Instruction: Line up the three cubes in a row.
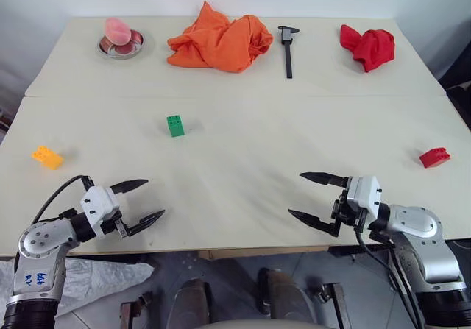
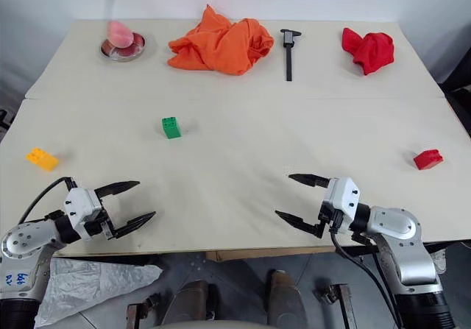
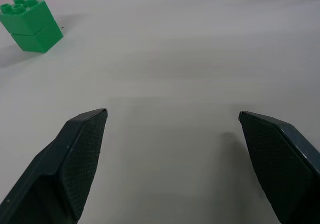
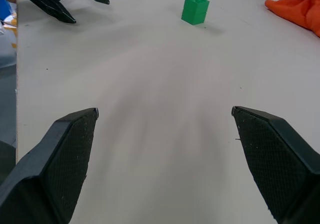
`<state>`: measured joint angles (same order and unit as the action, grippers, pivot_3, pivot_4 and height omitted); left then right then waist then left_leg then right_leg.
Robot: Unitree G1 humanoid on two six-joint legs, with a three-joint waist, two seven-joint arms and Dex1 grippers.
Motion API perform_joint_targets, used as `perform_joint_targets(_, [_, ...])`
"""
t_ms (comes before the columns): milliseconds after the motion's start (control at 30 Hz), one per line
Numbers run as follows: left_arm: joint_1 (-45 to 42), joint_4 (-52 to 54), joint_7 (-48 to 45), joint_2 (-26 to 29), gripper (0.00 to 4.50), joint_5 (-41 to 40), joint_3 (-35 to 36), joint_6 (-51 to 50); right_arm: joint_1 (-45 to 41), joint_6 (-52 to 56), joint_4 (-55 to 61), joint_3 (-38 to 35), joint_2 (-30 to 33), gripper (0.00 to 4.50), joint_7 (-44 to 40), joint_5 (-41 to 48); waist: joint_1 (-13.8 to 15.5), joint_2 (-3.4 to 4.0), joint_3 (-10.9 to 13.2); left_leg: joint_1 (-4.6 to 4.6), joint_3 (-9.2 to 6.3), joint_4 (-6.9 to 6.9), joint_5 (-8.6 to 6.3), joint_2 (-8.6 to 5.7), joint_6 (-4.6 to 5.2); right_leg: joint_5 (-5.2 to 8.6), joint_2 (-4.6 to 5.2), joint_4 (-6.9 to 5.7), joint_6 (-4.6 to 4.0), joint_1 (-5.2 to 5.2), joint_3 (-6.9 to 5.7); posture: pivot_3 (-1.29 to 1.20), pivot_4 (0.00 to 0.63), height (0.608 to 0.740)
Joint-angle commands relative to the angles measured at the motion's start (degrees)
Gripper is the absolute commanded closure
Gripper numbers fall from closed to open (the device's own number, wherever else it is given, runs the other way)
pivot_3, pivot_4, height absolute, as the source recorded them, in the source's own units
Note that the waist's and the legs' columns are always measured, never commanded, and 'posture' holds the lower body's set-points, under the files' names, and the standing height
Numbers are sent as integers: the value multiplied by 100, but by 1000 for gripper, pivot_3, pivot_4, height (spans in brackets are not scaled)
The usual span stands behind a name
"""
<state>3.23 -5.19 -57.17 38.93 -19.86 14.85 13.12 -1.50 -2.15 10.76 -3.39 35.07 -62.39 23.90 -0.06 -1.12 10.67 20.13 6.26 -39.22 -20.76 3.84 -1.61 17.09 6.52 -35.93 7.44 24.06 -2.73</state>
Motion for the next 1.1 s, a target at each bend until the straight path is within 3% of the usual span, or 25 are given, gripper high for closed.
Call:
perform_joint_targets(33, [-18, 268, 37, -33, 0, -239, 149, -6, 13, -76, 16, -71, 21, 14, -22, 54, -1, 0, 0, 0, 0, 0, 0, 0, 0, 0, 0, 0, 0, 0, 0, 0, 150, 740])
perform_joint_targets(233, [-245, 1176, -285, 17, 0, -1082, -196, -1106, 490, 163, 541, -811, 268, 14, 237, 404, 46, 0, 0, 9, -10, 0, 0, -4, 1, 0, 4, -3, 0, -1, -6, 0, 150, 740])
perform_joint_targets(433, [-925, 1403, -388, -50, 0, -943, -983, -1923, 1590, 668, 1309, -2557, 387, 14, 887, 940, 134, 1, -1, 7, -13, -1, -2, -4, 0, -2, 0, -2, 2, -3, -7, 0, 150, 740])
perform_joint_targets(700, [-1768, 998, -808, -490, 0, -687, -1912, -2095, 2764, 439, 178, -4779, -125, 14, 1506, 990, 167, 0, -2, -4, -24, -1, -4, -9, 4, -5, -3, 37, 9, -34, -10, 0, 150, 740])
perform_joint_targets(933, [-1814, 1084, -558, -777, 0, -743, -1899, -2295, 2555, 808, -272, -4736, -61, 14, 2233, 793, -18, 29, -19, -13, -19, -1, -4, -9, 6, -5, 0, 36, 9, -37, -6, 0, 150, 740])
perform_joint_targets(1100, [-1837, 1273, -464, -785, 0, -829, -1796, -2477, 1354, 1291, -850, -4221, 625, 14, 2900, 332, -72, 50, -31, -43, -9, -1, 2, -9, 7, -6, 5, 30, 9, -56, -1, 0, 150, 740])
